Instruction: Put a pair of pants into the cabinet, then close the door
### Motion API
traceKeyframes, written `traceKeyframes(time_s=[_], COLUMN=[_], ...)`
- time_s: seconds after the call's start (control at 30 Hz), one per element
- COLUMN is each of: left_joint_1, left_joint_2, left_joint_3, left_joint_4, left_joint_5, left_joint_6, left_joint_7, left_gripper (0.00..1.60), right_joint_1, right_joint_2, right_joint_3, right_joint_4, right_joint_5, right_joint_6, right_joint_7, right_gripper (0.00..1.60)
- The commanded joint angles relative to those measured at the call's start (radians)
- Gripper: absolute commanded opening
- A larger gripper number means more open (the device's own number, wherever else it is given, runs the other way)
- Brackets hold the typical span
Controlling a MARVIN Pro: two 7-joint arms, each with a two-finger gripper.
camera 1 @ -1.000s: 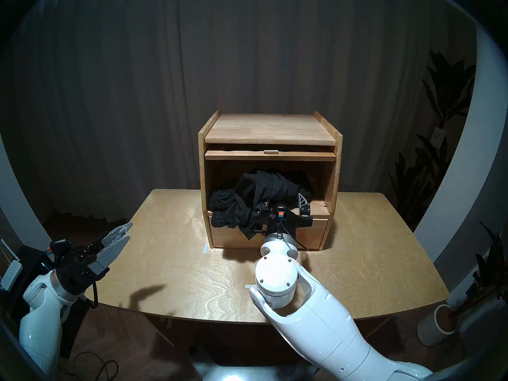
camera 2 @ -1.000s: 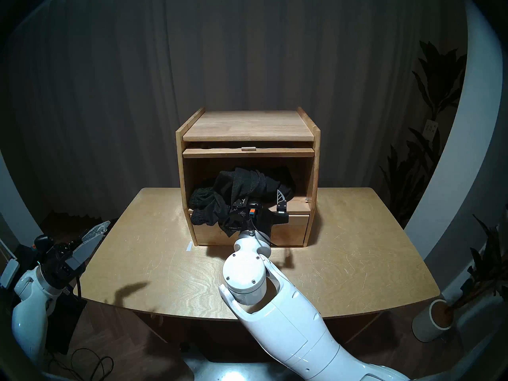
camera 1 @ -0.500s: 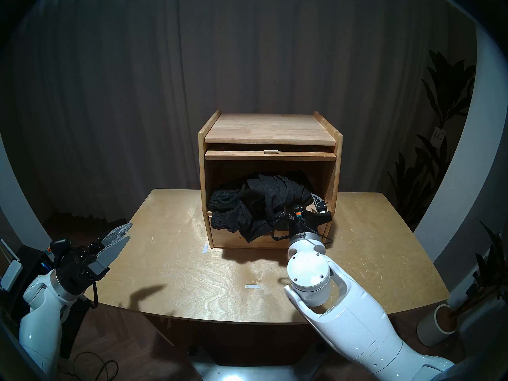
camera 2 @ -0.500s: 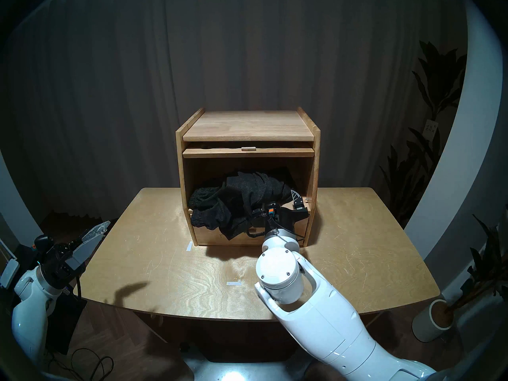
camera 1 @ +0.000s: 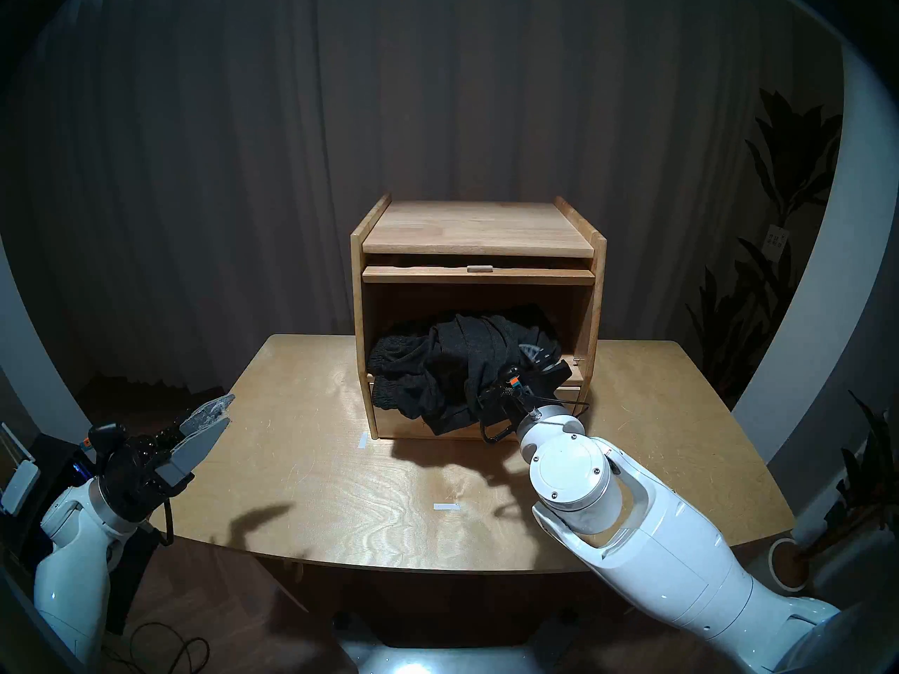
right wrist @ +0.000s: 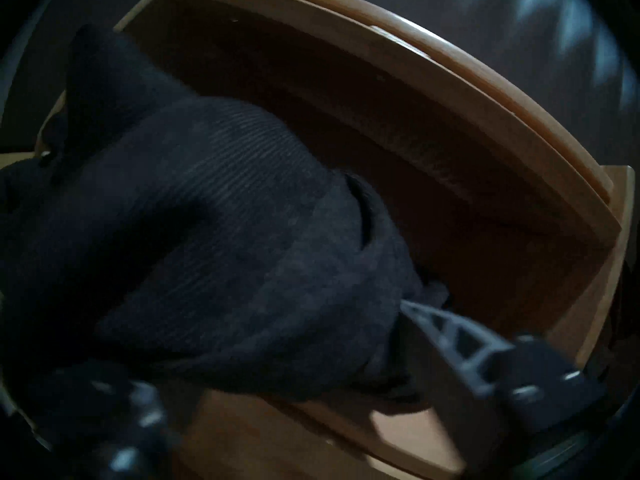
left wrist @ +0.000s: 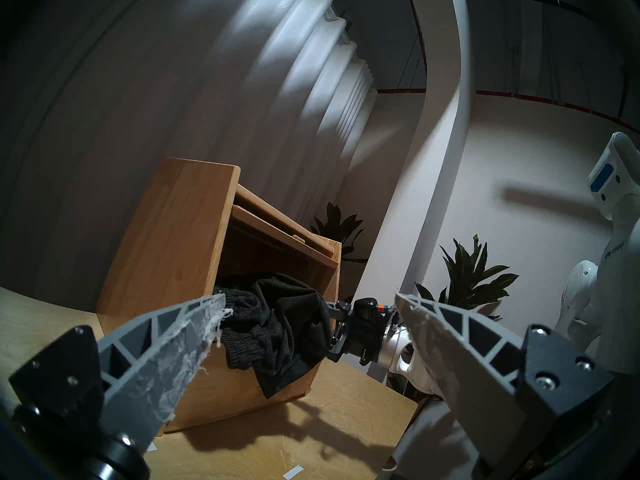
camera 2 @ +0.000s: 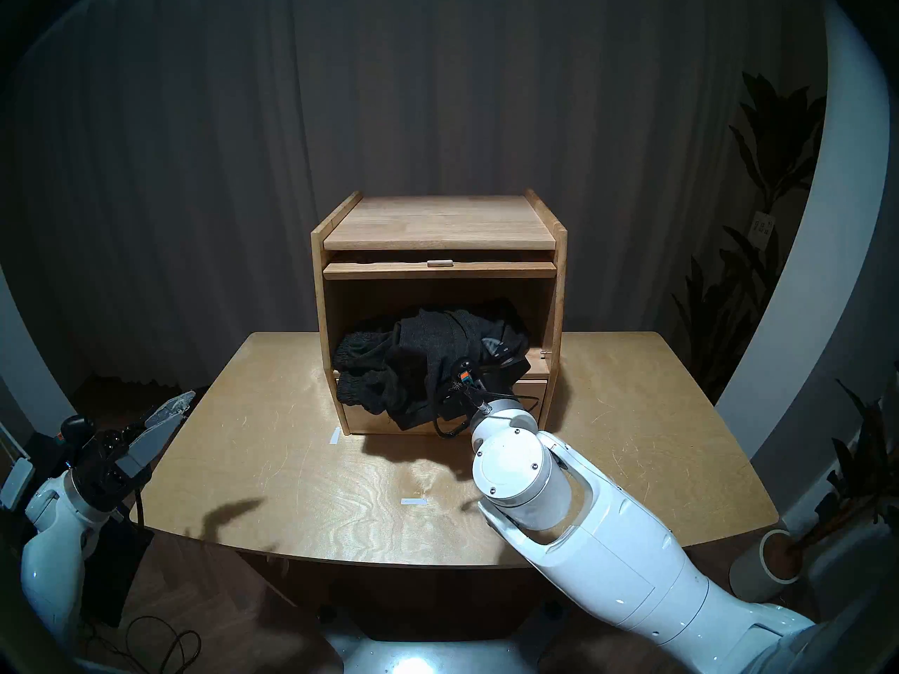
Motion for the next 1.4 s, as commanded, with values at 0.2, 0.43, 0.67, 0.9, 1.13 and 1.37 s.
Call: traceKeyframes(time_s=[0.2,0.43,0.67,0.9,1.13,1.37], left_joint_1=[-0.004,-0.004,-0.004,-0.004,-0.004,-0.003], left_joint_2=[0.002,0.002,0.002,0.002,0.002,0.002], left_joint_3=[-0.002,-0.002,-0.002,-0.002,-0.002,-0.003], left_joint_4=[-0.008,-0.008,-0.009,-0.009,-0.010,-0.012], left_joint_5=[-0.002,-0.003,-0.003,-0.003,-0.003,-0.005], left_joint_6=[0.000,0.000,0.001,0.001,0.001,0.002], left_joint_7=[-0.003,-0.003,-0.003,-0.004,-0.004,-0.005], left_gripper=[1.60,1.60,1.60,1.60,1.60,1.60], right_joint_1=[0.169,0.228,0.318,0.363,0.429,0.456], right_joint_2=[0.055,0.009,-0.054,-0.135,-0.207,-0.101], right_joint_3=[0.129,0.171,0.155,0.135,0.119,-0.014], right_joint_4=[0.016,0.101,0.271,0.386,0.499,0.403], right_joint_5=[0.022,0.003,-0.042,-0.108,-0.175,-0.226], right_joint_6=[0.037,0.021,0.000,-0.039,-0.065,-0.047], right_joint_7=[0.243,0.350,0.398,0.410,0.435,0.563], right_gripper=[0.00,0.00,0.00,0.00,0.00,1.60])
